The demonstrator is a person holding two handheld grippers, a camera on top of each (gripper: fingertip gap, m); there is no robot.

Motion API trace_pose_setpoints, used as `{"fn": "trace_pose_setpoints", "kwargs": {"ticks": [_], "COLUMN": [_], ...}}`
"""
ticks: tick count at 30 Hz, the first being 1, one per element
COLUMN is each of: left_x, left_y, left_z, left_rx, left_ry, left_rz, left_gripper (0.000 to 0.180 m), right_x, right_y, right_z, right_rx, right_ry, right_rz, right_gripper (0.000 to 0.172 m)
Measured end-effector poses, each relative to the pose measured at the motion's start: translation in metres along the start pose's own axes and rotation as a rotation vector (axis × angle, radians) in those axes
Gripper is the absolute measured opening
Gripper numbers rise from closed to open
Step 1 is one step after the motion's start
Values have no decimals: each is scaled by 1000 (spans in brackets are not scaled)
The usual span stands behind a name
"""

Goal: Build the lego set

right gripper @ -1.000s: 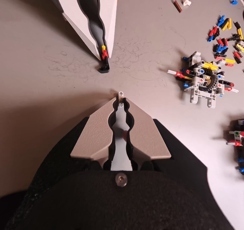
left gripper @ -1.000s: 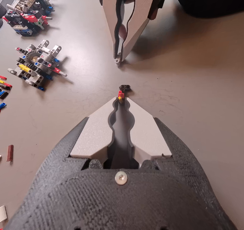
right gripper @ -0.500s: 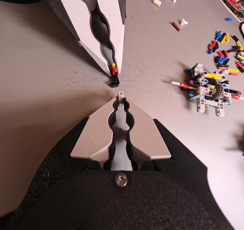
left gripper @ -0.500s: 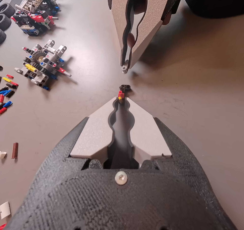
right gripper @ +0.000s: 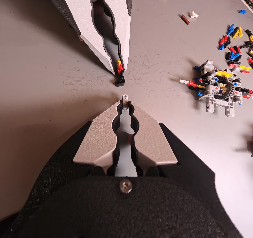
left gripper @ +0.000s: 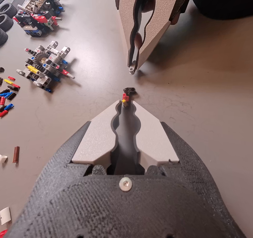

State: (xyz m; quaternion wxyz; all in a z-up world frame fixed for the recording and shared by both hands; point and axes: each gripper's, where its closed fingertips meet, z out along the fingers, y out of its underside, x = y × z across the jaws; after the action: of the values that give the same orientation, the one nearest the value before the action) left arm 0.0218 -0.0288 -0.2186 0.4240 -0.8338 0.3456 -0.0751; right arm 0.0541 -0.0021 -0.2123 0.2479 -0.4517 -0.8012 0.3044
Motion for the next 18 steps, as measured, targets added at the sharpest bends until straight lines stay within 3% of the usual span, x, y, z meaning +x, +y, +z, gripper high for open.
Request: {"fn": "trace_pose_setpoints", "kwargs": {"ticks": [7,18], "left_x": [-3,-43], "left_y": [3,14], "left_z": [-2,-9], "left_rx": [-2,-65], "left_ry": [-5,-116], "left_rz": [-9,-131], "left_gripper": [12,7], "right_x": [0,-3], "right_y": [0,-1], "right_z": [1,2], "right_rx": [-15,-17], "right_ry": [9,9], "right_rz": [-11,-22], "right_gripper": [6,6]}}
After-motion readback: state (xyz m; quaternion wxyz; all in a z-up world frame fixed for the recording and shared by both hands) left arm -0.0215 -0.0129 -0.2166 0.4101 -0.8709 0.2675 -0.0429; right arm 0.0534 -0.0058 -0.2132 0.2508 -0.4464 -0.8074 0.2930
